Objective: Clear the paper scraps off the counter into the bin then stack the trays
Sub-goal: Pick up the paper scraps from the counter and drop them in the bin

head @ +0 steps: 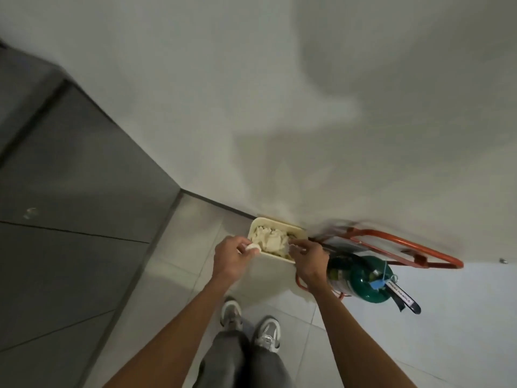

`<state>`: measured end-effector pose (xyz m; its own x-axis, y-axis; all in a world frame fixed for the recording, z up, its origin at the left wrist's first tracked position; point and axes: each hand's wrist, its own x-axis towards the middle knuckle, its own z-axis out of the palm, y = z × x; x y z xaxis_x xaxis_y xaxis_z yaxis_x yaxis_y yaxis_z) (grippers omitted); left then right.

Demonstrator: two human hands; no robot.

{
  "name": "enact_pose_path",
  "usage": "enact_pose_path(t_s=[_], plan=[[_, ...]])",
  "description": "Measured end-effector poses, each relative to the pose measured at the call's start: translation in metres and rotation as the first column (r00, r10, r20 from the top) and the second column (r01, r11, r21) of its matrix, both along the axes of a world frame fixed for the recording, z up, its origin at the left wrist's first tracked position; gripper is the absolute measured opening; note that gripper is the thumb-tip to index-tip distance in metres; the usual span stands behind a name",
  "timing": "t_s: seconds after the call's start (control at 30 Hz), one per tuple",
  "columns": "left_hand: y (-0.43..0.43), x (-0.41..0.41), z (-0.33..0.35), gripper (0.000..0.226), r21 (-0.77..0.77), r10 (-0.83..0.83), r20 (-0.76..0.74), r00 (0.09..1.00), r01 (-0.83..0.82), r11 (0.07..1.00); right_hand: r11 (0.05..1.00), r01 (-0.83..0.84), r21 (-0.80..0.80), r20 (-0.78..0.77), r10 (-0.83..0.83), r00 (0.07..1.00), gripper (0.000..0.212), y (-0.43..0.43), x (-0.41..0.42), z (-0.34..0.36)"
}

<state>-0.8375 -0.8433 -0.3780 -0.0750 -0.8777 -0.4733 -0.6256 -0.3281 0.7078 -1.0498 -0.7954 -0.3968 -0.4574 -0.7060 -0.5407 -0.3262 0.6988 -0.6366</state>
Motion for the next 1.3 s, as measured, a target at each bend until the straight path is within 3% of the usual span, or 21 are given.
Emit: enact_pose_path(t_s=[0.2, 0.3, 0.4, 0.5, 0.7, 0.93, 1.17, 1.3], plan=[[-0.037, -0.051, -0.141, 0.017, 0.046, -0.206, 0.224, 0.953, 0.201, 0.979, 0.993, -0.090, 0.070, -0.184, 0.102, 0.978, 0.024, -0.016, -0.010, -0.139], [-0.048, -0.069, -0.202, 0.030, 0.073, -0.303, 0.295, 0.906, 0.294, 0.953, 0.966, -0.181, 0.184, -0.193, 0.216, 0.957, 0.036, -0.024, -0.017, -0.193], [-0.052, -0.082, -0.231, 0.048, 0.184, -0.472, 0.358, 0.805, 0.435, 0.881, 0.882, -0.348, 0.319, -0.136, 0.406, 0.904, 0.053, -0.030, -0.018, -0.219], [-0.050, -0.083, -0.222, 0.050, 0.172, -0.500, 0.382, 0.778, 0.471, 0.865, 0.877, -0.354, 0.324, -0.142, 0.415, 0.899, 0.055, -0.033, -0.015, -0.214], [-0.052, -0.051, -0.114, 0.050, 0.063, -0.429, 0.423, 0.798, 0.446, 0.893, 0.892, -0.399, 0.210, -0.247, 0.444, 0.861, 0.048, -0.049, 0.004, -0.110], [-0.033, 0.009, 0.078, 0.055, -0.080, -0.286, 0.409, 0.867, 0.346, 0.935, 0.862, -0.507, 0.017, -0.283, 0.490, 0.824, 0.040, -0.057, 0.053, 0.093], [0.034, 0.105, 0.263, 0.056, -0.374, 0.007, 0.326, 0.945, 0.122, 0.920, 0.738, -0.612, -0.284, -0.330, 0.524, 0.785, 0.038, -0.038, 0.136, 0.290], [0.080, 0.177, 0.347, 0.057, -0.522, 0.221, 0.319, 0.921, -0.024, 0.852, 0.624, -0.659, -0.419, -0.362, 0.551, 0.752, 0.037, -0.027, 0.196, 0.377]])
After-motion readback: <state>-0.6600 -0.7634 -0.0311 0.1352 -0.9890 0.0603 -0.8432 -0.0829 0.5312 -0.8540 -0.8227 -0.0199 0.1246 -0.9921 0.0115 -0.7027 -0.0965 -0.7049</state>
